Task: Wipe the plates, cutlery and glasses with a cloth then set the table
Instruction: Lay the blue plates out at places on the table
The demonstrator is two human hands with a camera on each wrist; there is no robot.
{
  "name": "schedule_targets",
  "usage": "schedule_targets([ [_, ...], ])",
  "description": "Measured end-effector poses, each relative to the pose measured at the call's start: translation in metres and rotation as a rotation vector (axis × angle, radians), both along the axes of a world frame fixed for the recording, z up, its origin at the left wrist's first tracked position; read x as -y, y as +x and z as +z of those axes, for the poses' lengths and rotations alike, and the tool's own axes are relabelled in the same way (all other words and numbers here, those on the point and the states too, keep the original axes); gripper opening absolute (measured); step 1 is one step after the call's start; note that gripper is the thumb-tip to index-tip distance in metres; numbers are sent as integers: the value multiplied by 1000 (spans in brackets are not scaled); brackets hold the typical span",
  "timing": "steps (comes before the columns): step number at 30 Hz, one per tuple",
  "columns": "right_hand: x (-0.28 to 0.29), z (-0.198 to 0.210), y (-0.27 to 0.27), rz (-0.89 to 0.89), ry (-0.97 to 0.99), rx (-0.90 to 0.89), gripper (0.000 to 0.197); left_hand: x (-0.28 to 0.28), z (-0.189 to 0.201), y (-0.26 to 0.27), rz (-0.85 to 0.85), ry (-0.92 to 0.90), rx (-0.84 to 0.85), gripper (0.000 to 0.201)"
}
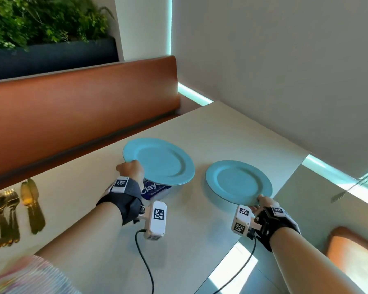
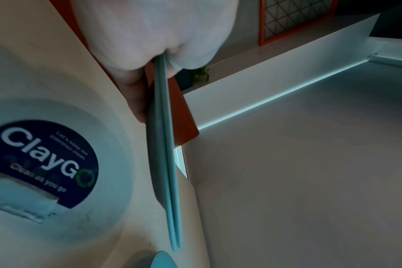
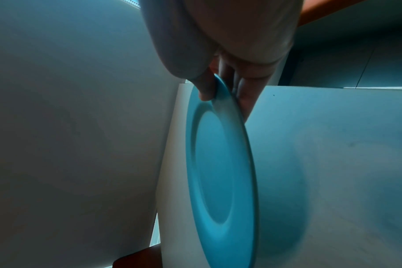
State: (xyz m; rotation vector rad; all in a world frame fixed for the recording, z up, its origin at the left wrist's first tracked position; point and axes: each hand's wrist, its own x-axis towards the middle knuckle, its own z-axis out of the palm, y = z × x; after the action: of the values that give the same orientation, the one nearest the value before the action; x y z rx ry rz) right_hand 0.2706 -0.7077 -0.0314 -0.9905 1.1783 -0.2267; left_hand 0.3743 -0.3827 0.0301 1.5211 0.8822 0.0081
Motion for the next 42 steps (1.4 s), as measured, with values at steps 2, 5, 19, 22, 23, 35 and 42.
schedule_targets([
  [2, 6, -7, 9, -19, -4, -15, 38, 13, -5, 9, 2, -3, 5, 47],
  [5, 15, -20, 16, -14, 8, -28, 41, 30, -11, 18, -11, -34, 13, 47],
  [19, 33, -49, 29, 165, -76, -183, 38, 57, -22, 30, -50, -64, 1, 45],
  [22, 35, -47, 30, 186, -146, -223, 34, 59, -24, 27, -54, -59, 2, 43],
  [23, 36, -44, 30, 186, -170, -226, 35, 59, -25, 27, -62, -56, 6, 43],
  [35, 35, -30, 21, 261, -348, -261, 73, 58, -35, 6, -104, -117, 59, 27],
  [42, -32, -2, 8, 557, -420, -172, 37, 44, -33, -24, -257, -163, 36, 26],
])
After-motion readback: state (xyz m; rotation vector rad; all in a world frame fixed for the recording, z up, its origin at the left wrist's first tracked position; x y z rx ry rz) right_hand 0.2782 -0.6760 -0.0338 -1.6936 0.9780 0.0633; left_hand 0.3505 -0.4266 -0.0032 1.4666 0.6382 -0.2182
